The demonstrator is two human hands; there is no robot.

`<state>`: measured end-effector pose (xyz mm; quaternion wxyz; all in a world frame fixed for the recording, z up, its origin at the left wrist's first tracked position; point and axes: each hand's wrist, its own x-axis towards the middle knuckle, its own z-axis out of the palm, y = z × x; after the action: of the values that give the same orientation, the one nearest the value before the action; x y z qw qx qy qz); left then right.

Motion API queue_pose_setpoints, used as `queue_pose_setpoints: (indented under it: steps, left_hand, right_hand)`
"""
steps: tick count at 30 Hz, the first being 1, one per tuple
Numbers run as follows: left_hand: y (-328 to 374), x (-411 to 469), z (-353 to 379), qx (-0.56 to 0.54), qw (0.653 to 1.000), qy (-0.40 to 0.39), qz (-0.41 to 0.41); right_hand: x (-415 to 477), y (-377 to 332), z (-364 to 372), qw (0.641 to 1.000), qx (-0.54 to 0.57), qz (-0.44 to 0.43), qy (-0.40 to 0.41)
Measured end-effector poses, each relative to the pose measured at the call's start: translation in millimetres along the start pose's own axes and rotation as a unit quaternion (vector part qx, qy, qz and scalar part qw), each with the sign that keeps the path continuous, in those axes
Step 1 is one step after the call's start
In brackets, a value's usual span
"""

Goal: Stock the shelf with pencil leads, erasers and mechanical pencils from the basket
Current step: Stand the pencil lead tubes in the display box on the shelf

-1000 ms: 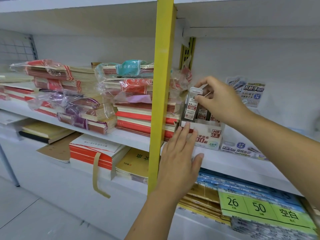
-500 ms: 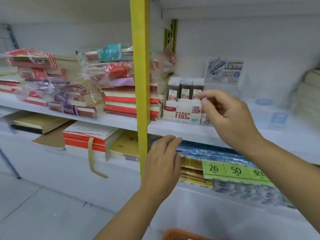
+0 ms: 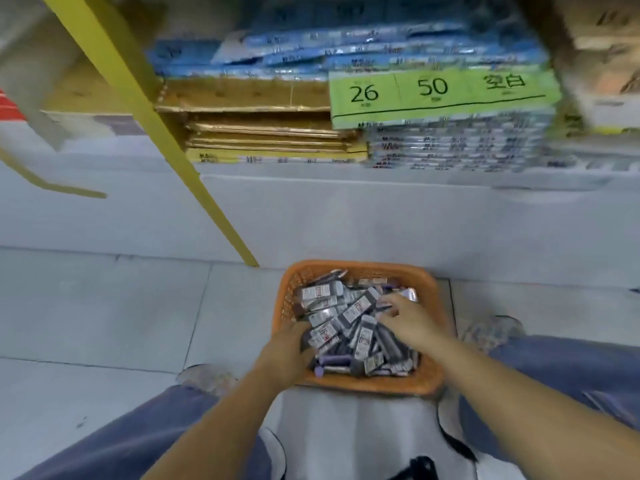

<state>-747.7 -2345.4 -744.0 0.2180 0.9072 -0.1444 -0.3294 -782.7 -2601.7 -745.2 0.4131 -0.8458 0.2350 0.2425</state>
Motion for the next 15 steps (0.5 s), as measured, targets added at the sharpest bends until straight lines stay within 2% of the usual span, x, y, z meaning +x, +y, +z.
queue_pose_setpoints:
  steps: [4,11,15]
  left_hand:
    - [-12,21,34,-0.006,0.999,-0.029,-0.033]
    - [-9,51,48,-0.032,0.998,-0.017,-0.057]
    - [-10,59,50,-0.03,0.998,-0.005,-0.058]
  right_hand:
    - [8,30,39,0.997,0.033,0.066,-0.023]
    - [22,30,65,0.997,-0.017,0.045,0.057]
    - [20,31,61,0.992,0.084,0.062,0.072]
